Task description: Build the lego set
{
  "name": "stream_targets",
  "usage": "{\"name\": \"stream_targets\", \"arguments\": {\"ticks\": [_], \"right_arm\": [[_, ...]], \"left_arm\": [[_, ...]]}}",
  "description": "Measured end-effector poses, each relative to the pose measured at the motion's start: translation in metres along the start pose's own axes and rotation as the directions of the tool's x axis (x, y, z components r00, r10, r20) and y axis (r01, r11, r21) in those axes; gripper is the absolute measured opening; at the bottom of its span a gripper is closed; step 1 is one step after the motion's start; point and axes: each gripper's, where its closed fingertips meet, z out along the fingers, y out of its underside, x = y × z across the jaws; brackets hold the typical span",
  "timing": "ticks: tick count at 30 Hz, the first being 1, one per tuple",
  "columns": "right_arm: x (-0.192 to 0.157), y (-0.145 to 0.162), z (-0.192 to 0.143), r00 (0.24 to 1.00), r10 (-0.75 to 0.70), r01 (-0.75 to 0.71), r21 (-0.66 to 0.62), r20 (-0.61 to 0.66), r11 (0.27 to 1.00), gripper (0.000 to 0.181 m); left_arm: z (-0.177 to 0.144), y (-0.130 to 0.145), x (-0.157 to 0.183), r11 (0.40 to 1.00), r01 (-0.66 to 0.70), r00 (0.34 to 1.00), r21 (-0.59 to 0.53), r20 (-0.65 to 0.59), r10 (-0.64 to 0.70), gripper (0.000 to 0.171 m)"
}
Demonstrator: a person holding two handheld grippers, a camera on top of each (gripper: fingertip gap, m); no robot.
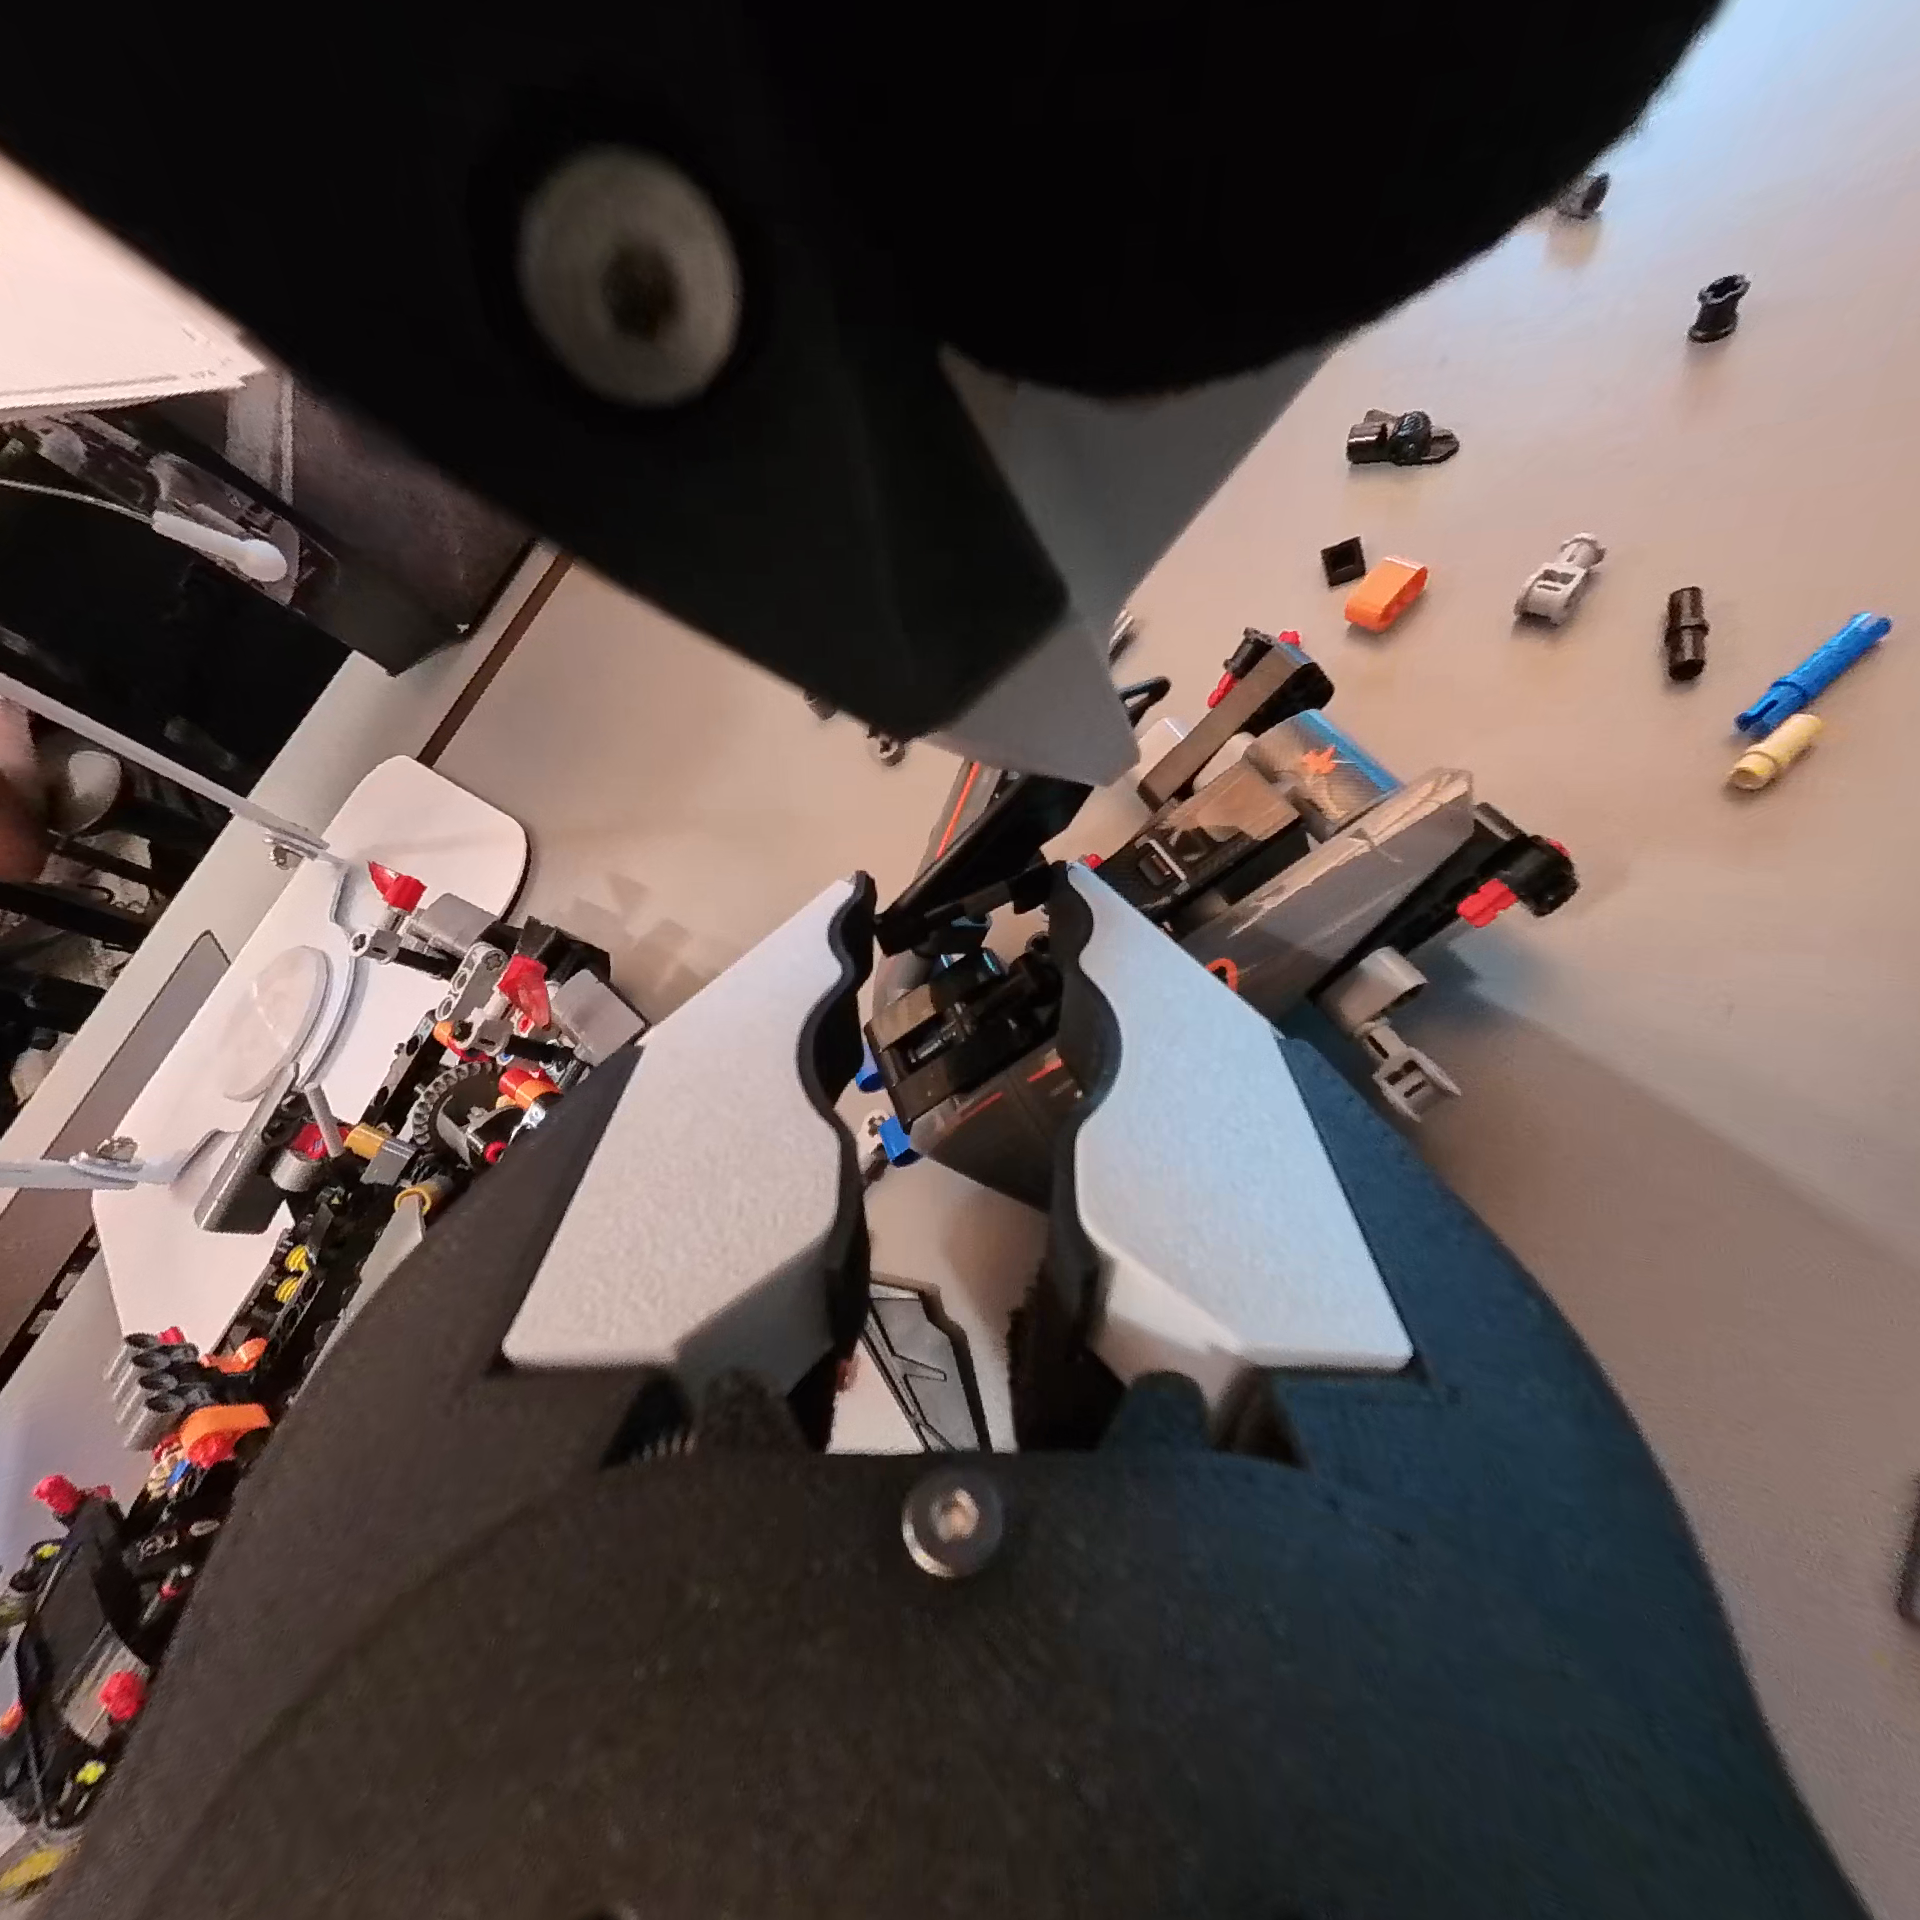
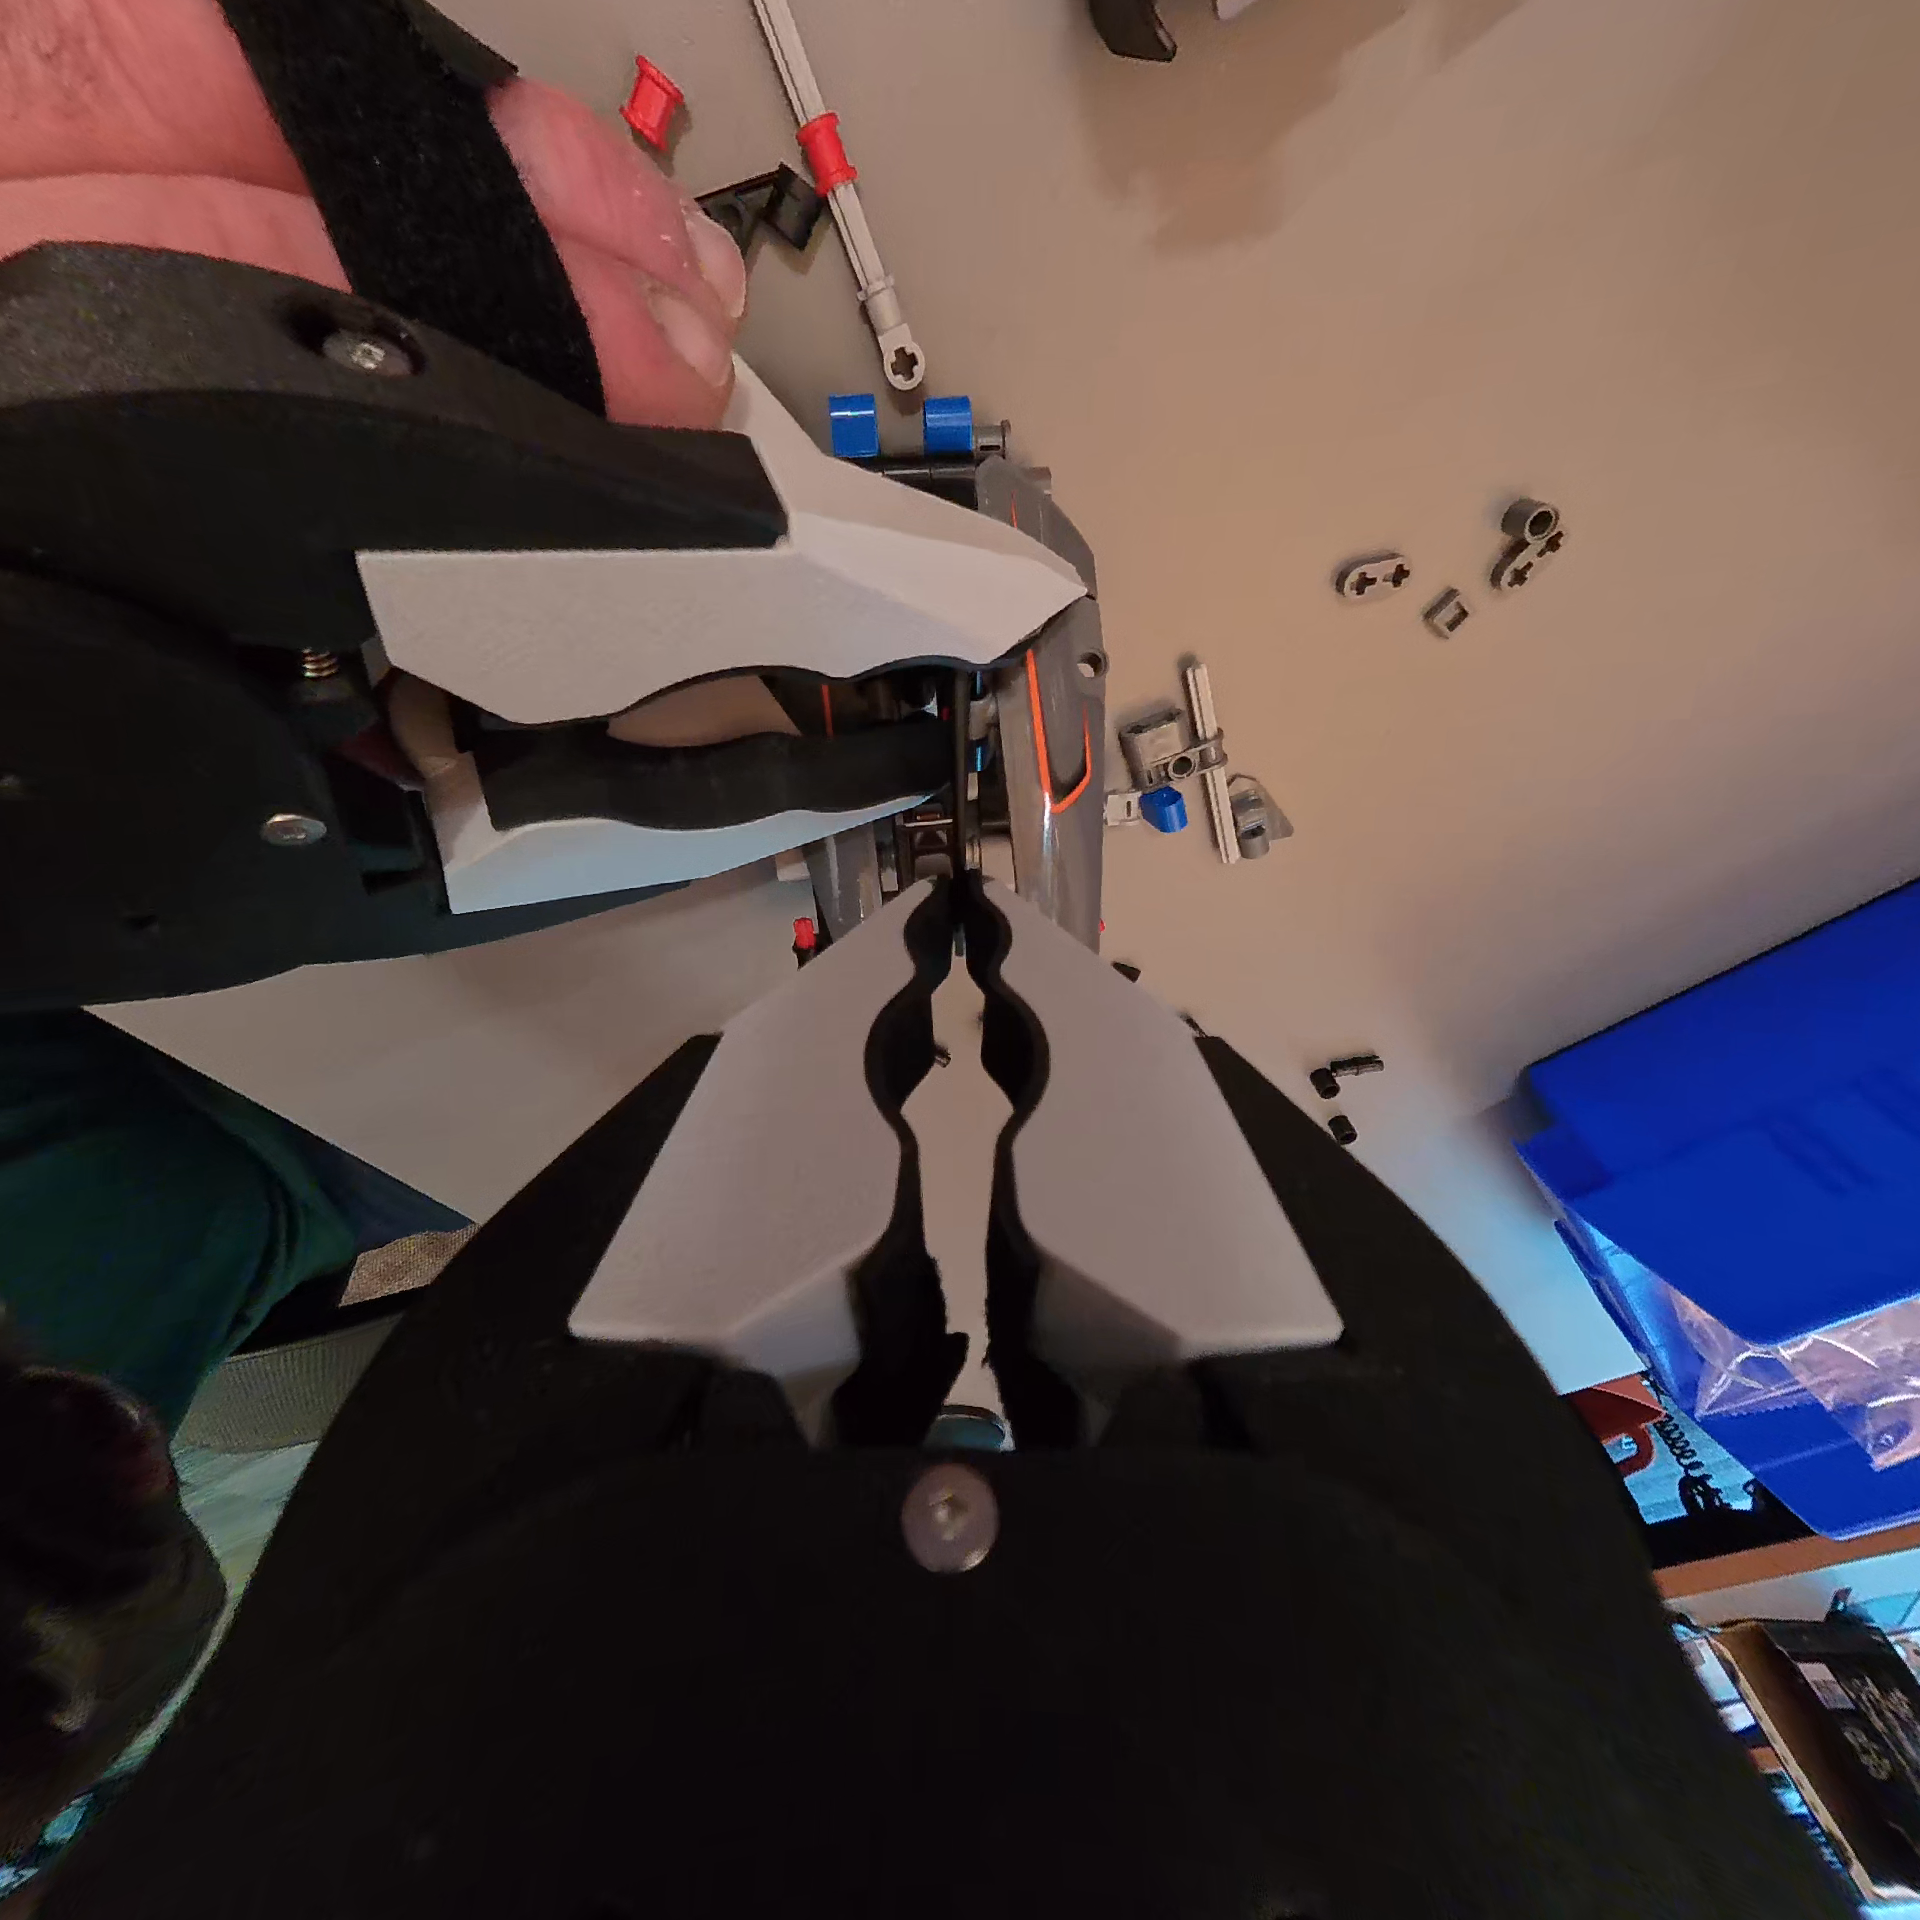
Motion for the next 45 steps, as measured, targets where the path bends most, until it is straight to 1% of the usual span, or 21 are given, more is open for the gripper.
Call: {"name": "stream_targets", "arguments": {"ticks": [13, 15, 17, 20, 24, 27, 29, 32, 35, 37, 39, 42, 45], "right_arm": [[0.000, -0.001, 0.000, 1.000, 0.006, -0.006, 0.035, 0.013, 0.999, 0.000], [0.001, -0.002, -0.003, 1.000, 0.012, -0.013, 0.064, 0.013, 0.998, 0.000], [0.001, -0.003, -0.009, 0.999, 0.025, -0.028, 0.111, 0.024, 0.993, 0.006], [0.003, -0.001, -0.025, 0.999, 0.026, -0.032, 0.212, 0.031, 0.977, 0.011], [0.008, 0.010, -0.039, 1.000, 0.015, -0.023, 0.356, 0.025, 0.934, 0.016], [0.016, 0.018, -0.033, 0.999, 0.035, -0.046, 0.443, 0.032, 0.895, 0.015], [0.014, 0.017, -0.027, 0.998, 0.024, -0.052, 0.503, 0.061, 0.863, 0.017], [0.017, 0.015, -0.021, 0.998, 0.017, -0.046, 0.584, 0.055, 0.810, 0.019], [0.021, 0.016, -0.018, 0.999, 0.015, -0.044, 0.639, 0.050, 0.768, 0.016], [0.025, 0.017, -0.021, 0.999, 0.027, -0.044, 0.686, 0.036, 0.726, 0.016], [0.028, 0.021, -0.020, 0.998, 0.043, -0.068, 0.705, 0.053, 0.706, 0.021], [0.027, 0.019, -0.014, 0.995, 0.031, -0.090, 0.732, 0.094, 0.675, 0.021], [0.026, 0.019, -0.010, 0.994, 0.010, -0.087, 0.755, 0.106, 0.649, 0.019]], "left_arm": [[0.001, 0.001, 0.000, 0.999, 0.037, 0.999, 0.009, -0.027, -0.036, 0.031], [0.001, 0.001, 0.000, 0.999, 0.037, 0.999, 0.010, -0.029, -0.037, 0.031], [0.001, 0.001, 0.000, 0.999, 0.043, 0.999, 0.010, -0.031, -0.042, 0.031], [0.001, 0.000, 0.000, 0.999, 0.038, 0.999, 0.013, -0.031, -0.037, 0.031], [0.001, 0.001, 0.000, 0.999, 0.047, 0.998, 0.010, -0.038, -0.047, 0.031], [0.001, 0.001, 0.000, 0.999, 0.047, 0.998, 0.012, -0.041, -0.046, 0.031], [0.001, 0.001, 0.000, 0.999, 0.052, 0.998, 0.010, -0.044, -0.052, 0.031], [0.001, 0.001, 0.000, 0.999, 0.048, 0.998, 0.011, -0.045, -0.047, 0.031], [0.001, 0.001, 0.000, 0.999, 0.033, 0.999, 0.018, -0.042, -0.032, 0.031], [0.001, 0.000, 0.001, 0.999, 0.036, 0.998, 0.020, -0.049, -0.035, 0.031], [0.001, -0.001, 0.003, 0.999, 0.016, 0.998, 0.034, -0.061, -0.014, 0.031], [0.001, -0.001, 0.003, 0.999, 0.014, 0.998, 0.034, -0.065, -0.012, 0.031], [0.001, -0.002, 0.005, 0.999, -0.006, 0.997, 0.049, -0.077, 0.010, 0.031]]}}
